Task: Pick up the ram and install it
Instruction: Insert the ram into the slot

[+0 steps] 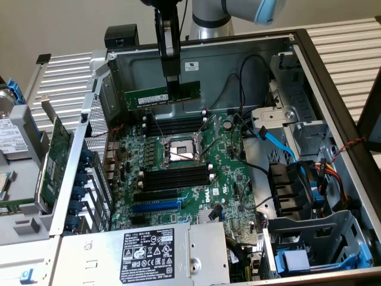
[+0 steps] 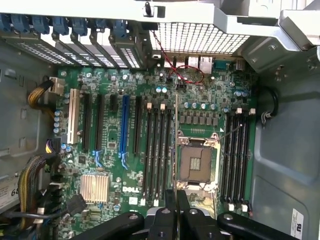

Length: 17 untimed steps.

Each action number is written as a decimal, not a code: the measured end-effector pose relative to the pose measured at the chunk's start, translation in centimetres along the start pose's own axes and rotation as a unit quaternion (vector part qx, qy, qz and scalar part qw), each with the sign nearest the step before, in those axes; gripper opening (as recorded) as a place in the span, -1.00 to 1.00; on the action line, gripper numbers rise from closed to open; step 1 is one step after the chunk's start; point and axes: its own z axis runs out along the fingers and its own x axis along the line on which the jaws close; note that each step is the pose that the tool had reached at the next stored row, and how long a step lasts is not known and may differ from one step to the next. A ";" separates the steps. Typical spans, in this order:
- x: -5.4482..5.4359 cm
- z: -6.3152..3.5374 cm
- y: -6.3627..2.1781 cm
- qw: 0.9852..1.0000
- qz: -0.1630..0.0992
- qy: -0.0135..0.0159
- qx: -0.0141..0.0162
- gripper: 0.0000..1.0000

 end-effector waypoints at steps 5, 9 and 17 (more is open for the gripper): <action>0.3 0.10 -0.13 1.000 0.000 -0.003 -0.011 -0.75; 0.3 0.31 -0.13 1.000 0.001 -0.002 -0.014 -0.75; 0.3 0.43 -0.13 1.000 0.022 0.006 -0.015 -0.75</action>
